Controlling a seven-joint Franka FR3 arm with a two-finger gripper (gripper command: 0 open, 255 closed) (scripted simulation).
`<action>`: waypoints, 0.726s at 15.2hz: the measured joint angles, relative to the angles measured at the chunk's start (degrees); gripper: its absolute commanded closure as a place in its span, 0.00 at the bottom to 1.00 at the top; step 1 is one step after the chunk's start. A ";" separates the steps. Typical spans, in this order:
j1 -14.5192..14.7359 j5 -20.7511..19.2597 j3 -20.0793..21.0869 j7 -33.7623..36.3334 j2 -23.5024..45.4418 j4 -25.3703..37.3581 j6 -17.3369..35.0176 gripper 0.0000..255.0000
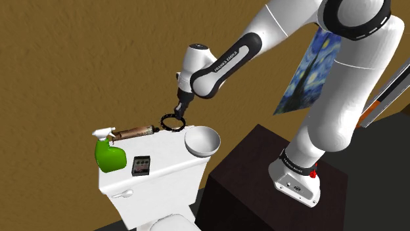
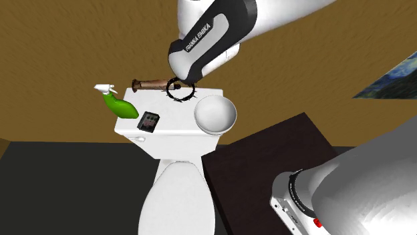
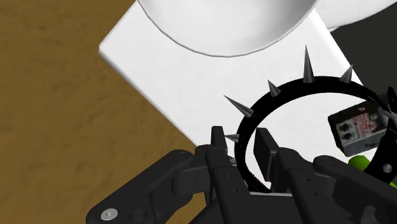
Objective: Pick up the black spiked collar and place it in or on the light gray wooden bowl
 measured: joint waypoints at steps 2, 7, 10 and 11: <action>-1.13 1.60 -0.01 -2.41 -3.45 -4.51 1.07 1.00; -3.22 6.07 -1.10 -9.42 -12.26 -15.16 2.78 1.00; -3.90 8.42 -2.83 -13.92 -18.84 -21.83 2.67 1.00; -3.98 8.89 -3.35 -14.98 -19.70 -23.21 3.15 1.00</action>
